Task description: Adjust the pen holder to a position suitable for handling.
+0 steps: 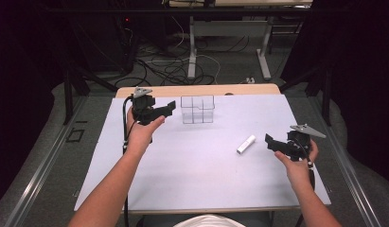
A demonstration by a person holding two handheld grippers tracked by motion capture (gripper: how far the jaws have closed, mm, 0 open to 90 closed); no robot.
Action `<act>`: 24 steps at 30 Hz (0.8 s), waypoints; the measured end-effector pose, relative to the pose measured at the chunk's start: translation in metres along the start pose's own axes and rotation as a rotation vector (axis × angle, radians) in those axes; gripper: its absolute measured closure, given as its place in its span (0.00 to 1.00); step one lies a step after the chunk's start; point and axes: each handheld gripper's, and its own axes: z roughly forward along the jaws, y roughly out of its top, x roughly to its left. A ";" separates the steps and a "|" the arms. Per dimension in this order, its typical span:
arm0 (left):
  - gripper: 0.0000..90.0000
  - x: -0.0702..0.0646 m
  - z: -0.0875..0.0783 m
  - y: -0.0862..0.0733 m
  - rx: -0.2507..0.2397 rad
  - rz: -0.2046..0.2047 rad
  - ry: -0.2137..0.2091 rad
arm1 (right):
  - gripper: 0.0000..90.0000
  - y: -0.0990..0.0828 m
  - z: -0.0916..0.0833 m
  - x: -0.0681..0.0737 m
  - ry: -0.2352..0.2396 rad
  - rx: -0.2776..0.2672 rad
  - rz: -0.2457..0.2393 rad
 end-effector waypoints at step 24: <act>0.32 -0.012 0.043 0.042 0.021 0.047 0.060 | 0.04 -0.001 0.001 -0.003 -0.011 0.005 0.007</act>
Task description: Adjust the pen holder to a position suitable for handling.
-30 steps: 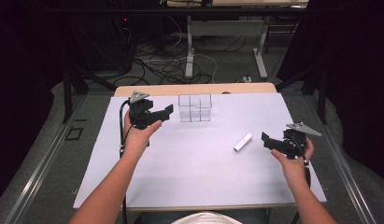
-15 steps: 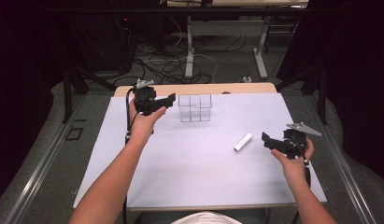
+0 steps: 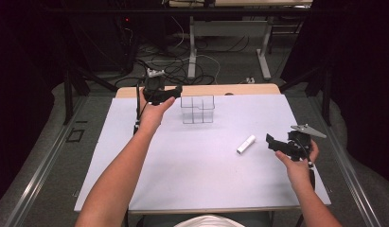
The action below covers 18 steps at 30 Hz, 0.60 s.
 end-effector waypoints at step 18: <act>0.34 0.000 0.036 -0.009 0.098 -0.014 0.035 | 0.05 0.000 0.000 -0.001 -0.004 0.001 0.003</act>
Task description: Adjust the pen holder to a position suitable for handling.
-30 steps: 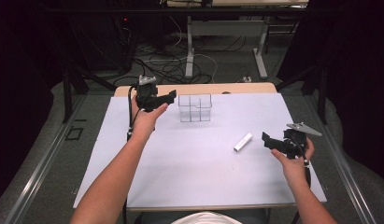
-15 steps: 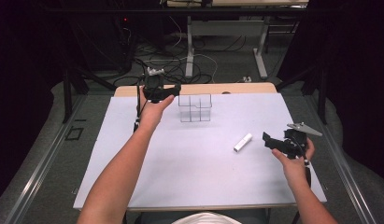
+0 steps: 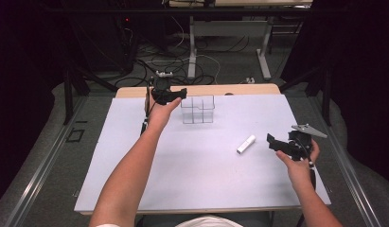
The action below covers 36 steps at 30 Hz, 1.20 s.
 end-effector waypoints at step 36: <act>0.67 0.008 0.047 -0.026 0.177 -0.077 0.009 | 0.06 -0.003 0.008 0.001 0.033 0.025 0.004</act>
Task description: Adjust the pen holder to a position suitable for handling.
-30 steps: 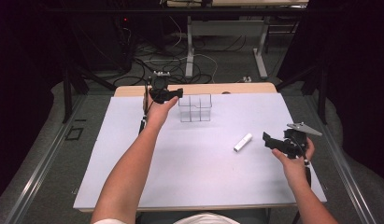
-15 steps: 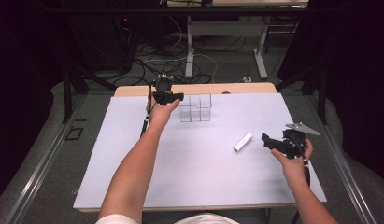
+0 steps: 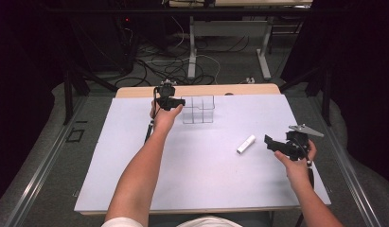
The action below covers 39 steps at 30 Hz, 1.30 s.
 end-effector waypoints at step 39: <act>0.97 -0.010 0.007 -0.001 0.006 -0.157 0.081 | 0.12 -0.002 0.001 -0.001 0.006 -0.003 -0.007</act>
